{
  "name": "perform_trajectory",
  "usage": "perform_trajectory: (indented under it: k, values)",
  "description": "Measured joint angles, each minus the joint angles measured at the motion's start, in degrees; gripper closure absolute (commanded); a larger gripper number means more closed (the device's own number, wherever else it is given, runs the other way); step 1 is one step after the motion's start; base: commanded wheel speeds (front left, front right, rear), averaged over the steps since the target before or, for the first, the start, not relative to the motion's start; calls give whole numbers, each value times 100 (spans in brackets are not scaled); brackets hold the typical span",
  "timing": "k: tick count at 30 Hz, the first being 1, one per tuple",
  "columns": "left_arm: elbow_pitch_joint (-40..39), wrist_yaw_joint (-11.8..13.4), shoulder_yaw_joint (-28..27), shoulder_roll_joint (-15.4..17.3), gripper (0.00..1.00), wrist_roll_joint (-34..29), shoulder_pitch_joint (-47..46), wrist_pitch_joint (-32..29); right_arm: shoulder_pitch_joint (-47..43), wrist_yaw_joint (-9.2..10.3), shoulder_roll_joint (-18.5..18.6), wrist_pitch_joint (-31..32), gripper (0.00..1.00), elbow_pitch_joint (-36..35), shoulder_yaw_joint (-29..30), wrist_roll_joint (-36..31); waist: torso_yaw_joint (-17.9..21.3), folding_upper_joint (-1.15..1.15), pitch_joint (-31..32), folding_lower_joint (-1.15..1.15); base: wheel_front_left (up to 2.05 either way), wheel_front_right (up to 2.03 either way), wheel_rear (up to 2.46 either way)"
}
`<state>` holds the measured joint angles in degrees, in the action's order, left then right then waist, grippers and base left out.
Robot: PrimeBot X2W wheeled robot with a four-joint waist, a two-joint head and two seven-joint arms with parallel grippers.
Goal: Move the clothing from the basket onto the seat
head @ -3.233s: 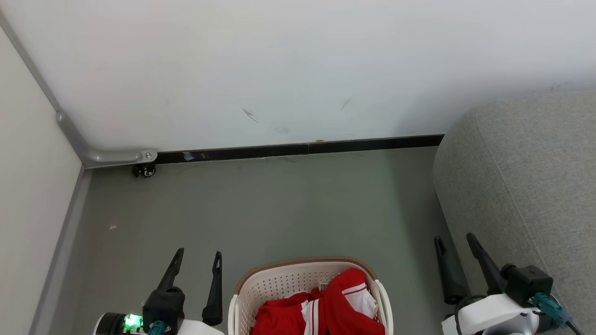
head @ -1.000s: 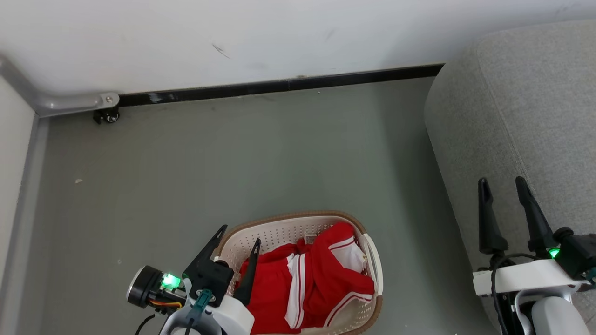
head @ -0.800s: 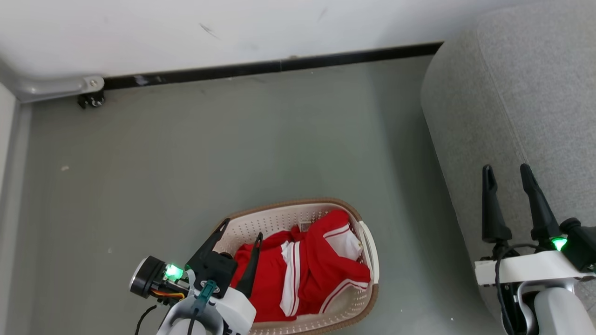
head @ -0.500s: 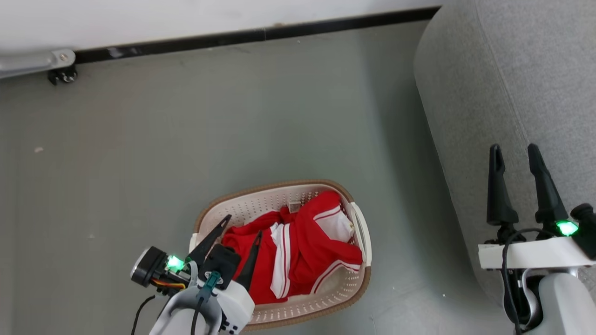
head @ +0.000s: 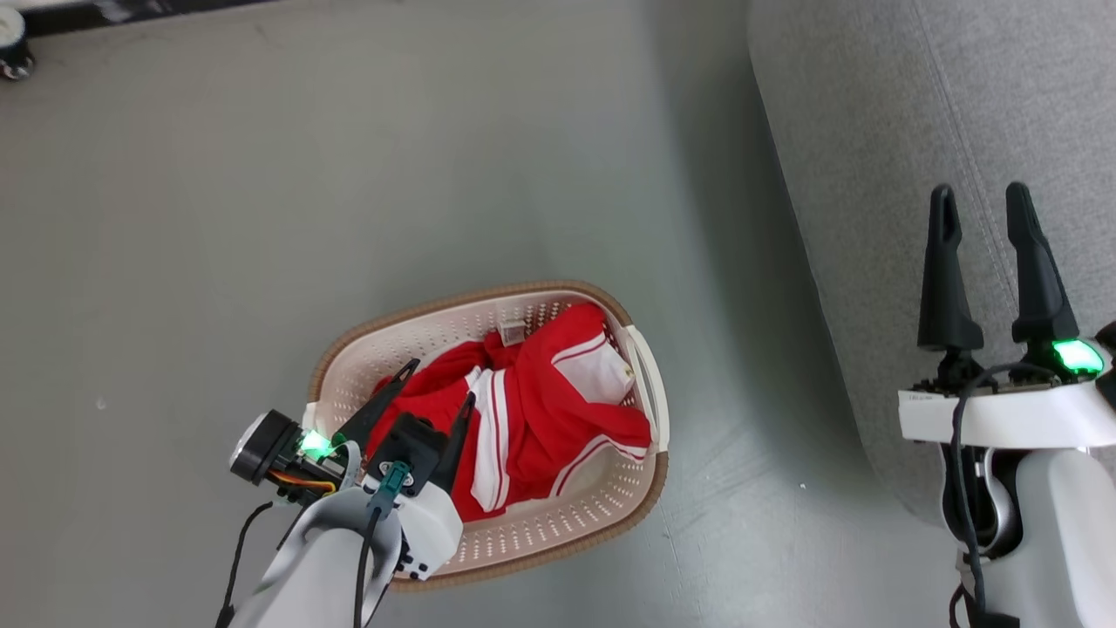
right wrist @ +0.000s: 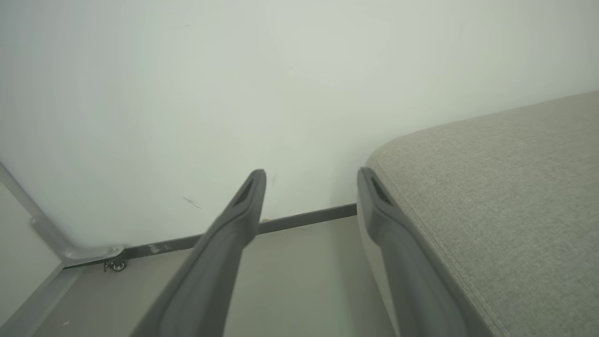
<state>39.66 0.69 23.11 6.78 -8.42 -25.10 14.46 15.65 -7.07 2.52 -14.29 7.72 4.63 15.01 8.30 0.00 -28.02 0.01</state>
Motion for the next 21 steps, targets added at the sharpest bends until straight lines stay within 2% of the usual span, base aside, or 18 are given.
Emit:
perform_trajectory:
  k: [8, 21]
  values:
    - [291, 5, 11, 124, 0, -66, -315, 0, 397, 0, 2, 0, 0, -94, -120, 63, 162, 0, -425, 0, 0, 0, 0]
    - [534, 82, 51, 143, 0, -153, -714, 1, 1046, 0, 11, -1, 0, -134, -334, 118, 341, 0, -1074, 0, 0, 0, 0]
